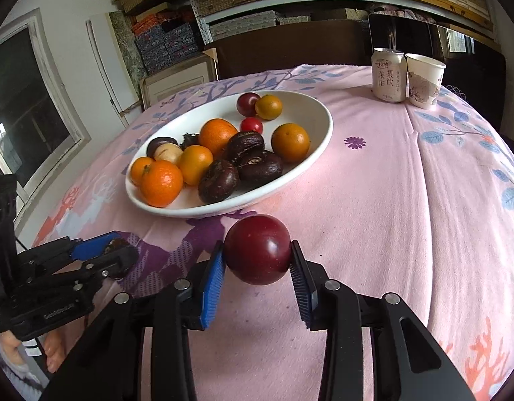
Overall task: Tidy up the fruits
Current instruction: 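Lower the dark brown fruit and red plum onto the plate, open both grippers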
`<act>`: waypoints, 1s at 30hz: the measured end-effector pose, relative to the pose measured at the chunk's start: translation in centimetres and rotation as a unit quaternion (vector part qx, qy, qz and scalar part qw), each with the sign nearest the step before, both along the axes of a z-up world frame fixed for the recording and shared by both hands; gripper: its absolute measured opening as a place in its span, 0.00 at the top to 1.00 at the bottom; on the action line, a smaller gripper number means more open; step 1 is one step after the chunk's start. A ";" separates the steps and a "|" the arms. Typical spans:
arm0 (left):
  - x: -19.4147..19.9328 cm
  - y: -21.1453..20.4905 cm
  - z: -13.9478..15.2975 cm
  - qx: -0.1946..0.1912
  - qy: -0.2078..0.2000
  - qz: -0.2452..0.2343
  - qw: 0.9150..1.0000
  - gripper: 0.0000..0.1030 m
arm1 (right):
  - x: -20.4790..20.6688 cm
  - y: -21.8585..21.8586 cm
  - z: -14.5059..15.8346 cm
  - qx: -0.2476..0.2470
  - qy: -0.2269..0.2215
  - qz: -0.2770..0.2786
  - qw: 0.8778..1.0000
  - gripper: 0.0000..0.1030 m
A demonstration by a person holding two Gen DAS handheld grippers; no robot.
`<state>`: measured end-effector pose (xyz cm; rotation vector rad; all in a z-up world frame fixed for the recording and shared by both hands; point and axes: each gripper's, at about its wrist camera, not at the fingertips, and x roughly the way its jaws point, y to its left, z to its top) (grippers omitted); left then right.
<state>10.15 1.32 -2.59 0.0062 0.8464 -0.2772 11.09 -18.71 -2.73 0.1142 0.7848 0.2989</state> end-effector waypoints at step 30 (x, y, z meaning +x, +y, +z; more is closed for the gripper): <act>14.7 -0.4 5.4 -0.015 -0.038 0.089 0.995 0.57 | 13.2 1.0 3.3 0.034 -0.022 -0.040 0.998 0.49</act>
